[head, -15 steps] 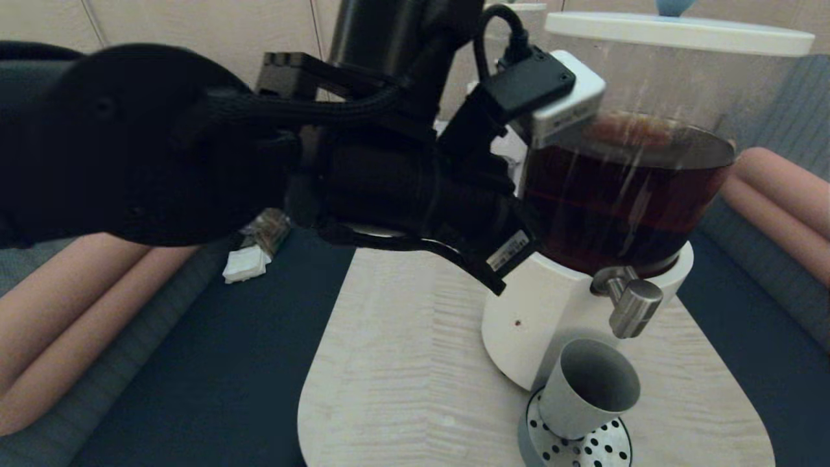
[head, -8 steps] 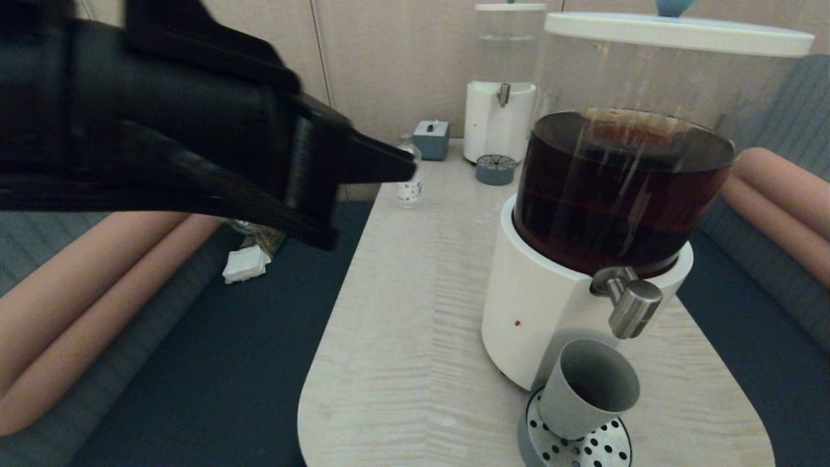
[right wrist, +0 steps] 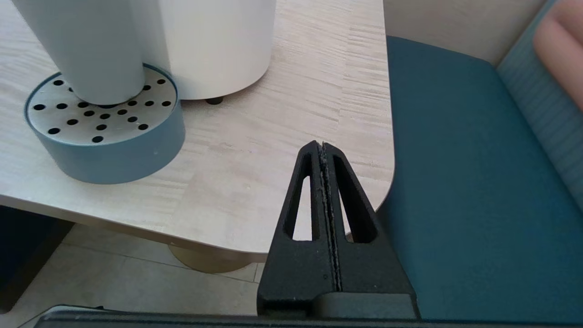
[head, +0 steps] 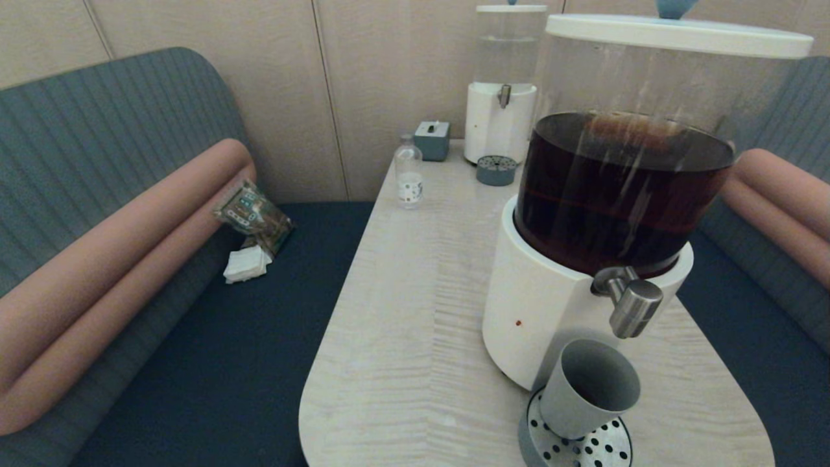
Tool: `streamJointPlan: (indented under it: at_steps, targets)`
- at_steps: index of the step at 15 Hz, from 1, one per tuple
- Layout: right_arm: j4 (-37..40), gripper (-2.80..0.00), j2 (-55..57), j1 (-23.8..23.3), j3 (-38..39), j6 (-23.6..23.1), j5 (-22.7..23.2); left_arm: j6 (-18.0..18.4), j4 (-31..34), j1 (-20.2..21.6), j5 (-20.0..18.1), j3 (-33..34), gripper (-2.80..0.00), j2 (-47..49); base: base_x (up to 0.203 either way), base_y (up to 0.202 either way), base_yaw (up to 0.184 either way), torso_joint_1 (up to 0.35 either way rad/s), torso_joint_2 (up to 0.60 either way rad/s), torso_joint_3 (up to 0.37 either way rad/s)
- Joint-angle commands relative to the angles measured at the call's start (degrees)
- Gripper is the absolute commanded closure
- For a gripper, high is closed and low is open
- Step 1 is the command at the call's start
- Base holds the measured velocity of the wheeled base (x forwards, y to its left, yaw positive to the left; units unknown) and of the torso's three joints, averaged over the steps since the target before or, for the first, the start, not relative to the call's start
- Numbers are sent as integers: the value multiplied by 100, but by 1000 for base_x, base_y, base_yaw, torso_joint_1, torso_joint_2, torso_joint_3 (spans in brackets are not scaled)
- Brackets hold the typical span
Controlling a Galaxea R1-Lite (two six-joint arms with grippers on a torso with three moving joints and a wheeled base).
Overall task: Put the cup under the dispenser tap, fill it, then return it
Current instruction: Place the cup next to the water dispenser
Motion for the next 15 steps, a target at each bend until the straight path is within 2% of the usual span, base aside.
streamJointPlan:
  at_steps: [1, 2, 5, 6, 9, 13, 15]
  targets:
    - [2, 0, -22, 1, 53, -5, 5, -252, -551, 223, -655, 796, 0, -533, 0, 0, 0, 0, 0, 0]
    - [2, 0, -15, 1, 53, -5, 5, -274, -1284, 251, -556, 1408, 0, -436, 0, 0, 0, 0, 0, 0]
    - [2, 0, -15, 1, 53, -5, 5, -310, -4370, 292, -119, 2990, 0, 486, 0, 0, 0, 0, 0, 0]
    - [2, 0, -20, 5, 53, -5, 5, -340, -4875, 297, -26, 3184, 0, 837, 0, 0, 0, 0, 0, 0]
    - [2, 0, -24, 1, 53, -5, 7, -376, -5533, 302, 83, 3384, 0, 1502, 0, 0, 0, 0, 0, 0]
    - [2, 0, -24, 1, 53, -5, 5, -252, -6349, 241, 72, 4153, 0, 2120, 0, 0, 0, 0, 0, 0]
    - [2, 0, -21, 1, 53, -5, 5, 11, -6623, 218, 25, 4354, 0, 2350, 0, 0, 0, 0, 0, 0]
